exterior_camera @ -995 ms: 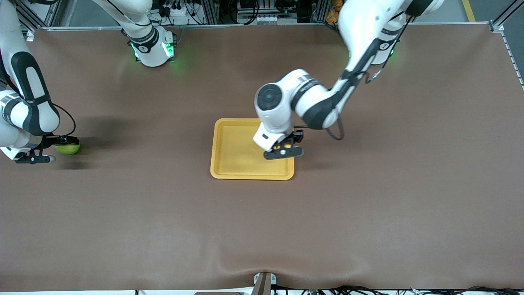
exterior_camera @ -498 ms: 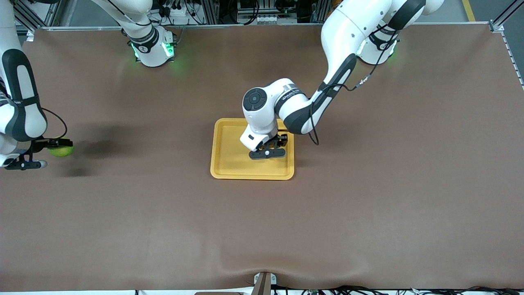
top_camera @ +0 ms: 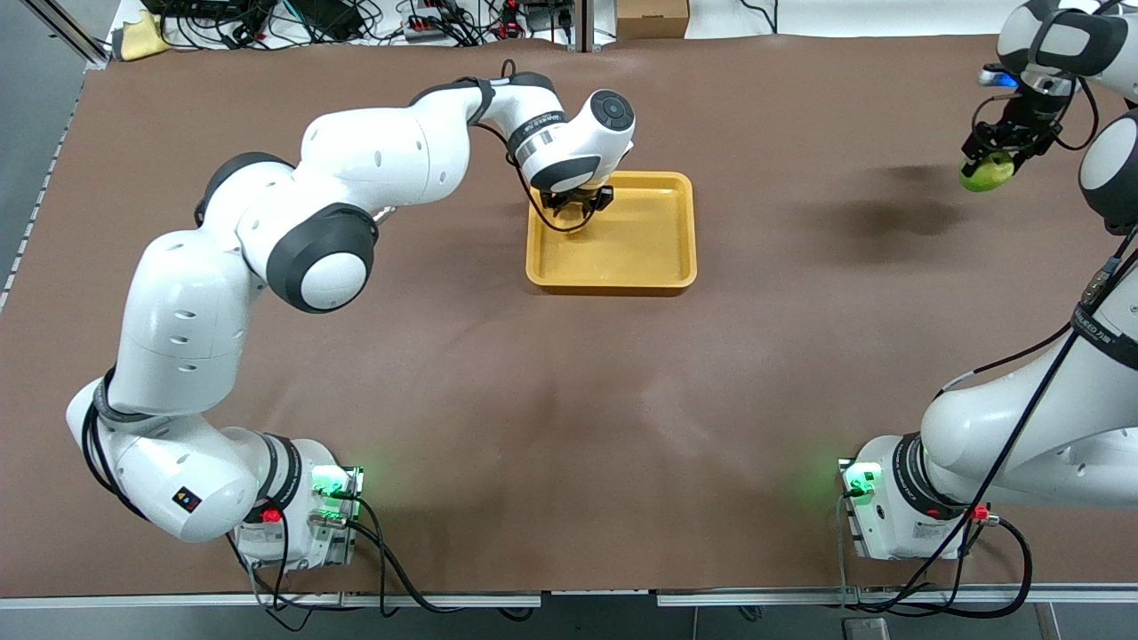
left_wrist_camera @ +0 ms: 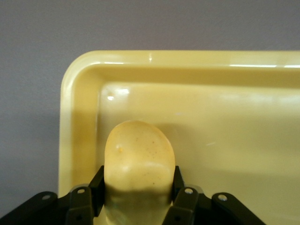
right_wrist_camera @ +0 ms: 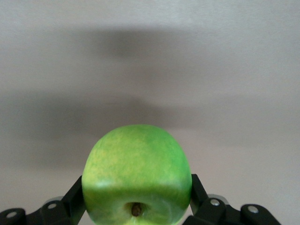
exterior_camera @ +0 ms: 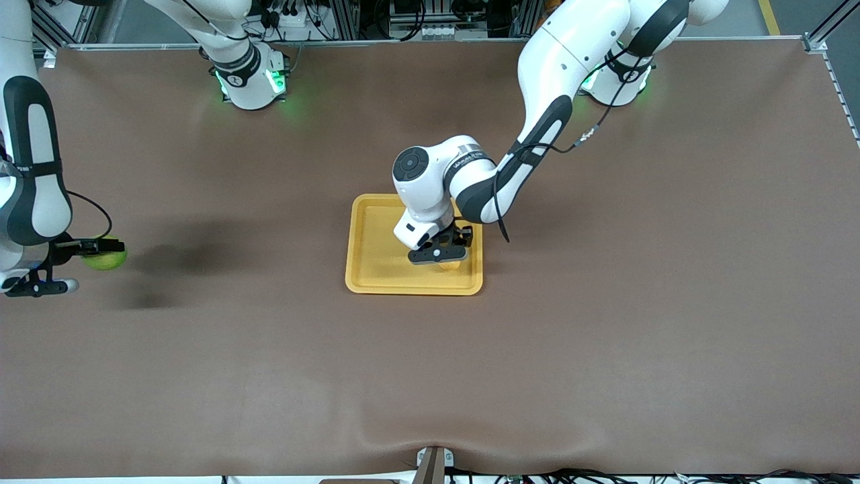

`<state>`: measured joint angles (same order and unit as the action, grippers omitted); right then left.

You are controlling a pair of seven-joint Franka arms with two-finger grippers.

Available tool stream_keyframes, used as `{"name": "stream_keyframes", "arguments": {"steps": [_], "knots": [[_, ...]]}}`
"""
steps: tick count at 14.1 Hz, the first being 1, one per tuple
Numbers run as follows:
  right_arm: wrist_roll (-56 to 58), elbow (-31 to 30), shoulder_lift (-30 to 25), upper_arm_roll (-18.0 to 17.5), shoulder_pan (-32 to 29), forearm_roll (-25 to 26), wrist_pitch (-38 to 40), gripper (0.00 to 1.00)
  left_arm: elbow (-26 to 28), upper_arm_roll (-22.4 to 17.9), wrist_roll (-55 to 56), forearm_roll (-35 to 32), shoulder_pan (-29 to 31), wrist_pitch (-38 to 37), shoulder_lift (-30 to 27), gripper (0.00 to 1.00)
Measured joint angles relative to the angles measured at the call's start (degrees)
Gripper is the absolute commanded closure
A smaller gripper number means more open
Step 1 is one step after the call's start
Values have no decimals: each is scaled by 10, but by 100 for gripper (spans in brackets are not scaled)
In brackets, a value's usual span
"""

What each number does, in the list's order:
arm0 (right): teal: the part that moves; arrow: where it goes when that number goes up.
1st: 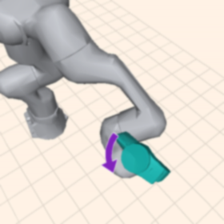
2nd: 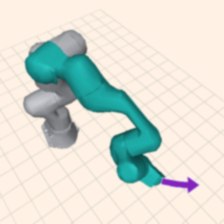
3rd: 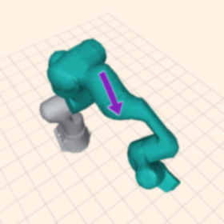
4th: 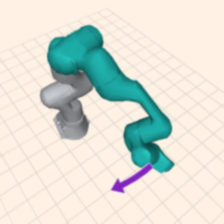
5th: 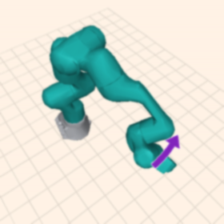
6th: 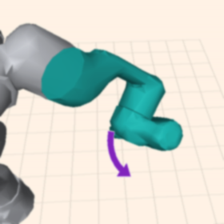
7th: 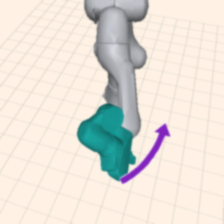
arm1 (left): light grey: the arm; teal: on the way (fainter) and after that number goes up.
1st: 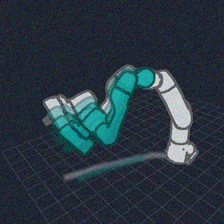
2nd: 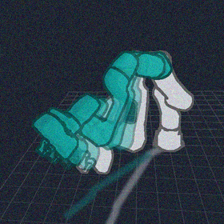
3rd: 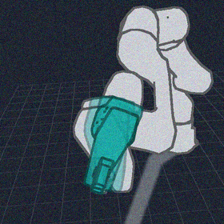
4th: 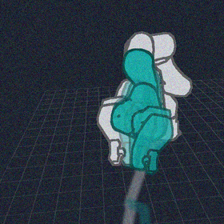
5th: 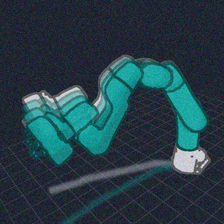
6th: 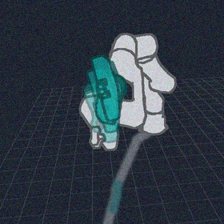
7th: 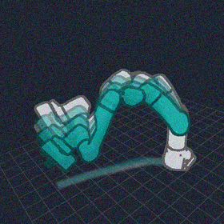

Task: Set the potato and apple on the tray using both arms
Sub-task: 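Lower the potato onto the tray and open the left gripper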

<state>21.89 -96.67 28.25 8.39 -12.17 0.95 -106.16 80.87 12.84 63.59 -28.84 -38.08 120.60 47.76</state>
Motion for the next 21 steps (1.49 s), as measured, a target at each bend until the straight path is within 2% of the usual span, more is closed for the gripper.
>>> {"name": "stream_keyframes", "arguments": {"steps": [1,2,3,11,15,18,21], "knots": [[-13,4,0,0,10,-1,11,100,0,0,-6,0,0,-7,0,79],[-24,7,-1,0,19,-4,22,100,0,-1,-6,0,0,-10,0,38],[-34,10,-3,-1,27,-9,33,100,0,-1,-6,0,0,-12,0,0],[-114,17,-32,-3,85,-44,105,100,-15,-2,8,0,3,-24,-12,0],[-153,16,-41,-3,115,-60,123,100,-30,-2,9,29,31,-75,-97,0],[-196,16,-45,-4,143,-73,131,100,-30,-2,6,40,86,-93,-170,0],[-266,12,-52,-5,187,-81,134,100,-26,-2,-36,52,152,-96,-196,0]]}}
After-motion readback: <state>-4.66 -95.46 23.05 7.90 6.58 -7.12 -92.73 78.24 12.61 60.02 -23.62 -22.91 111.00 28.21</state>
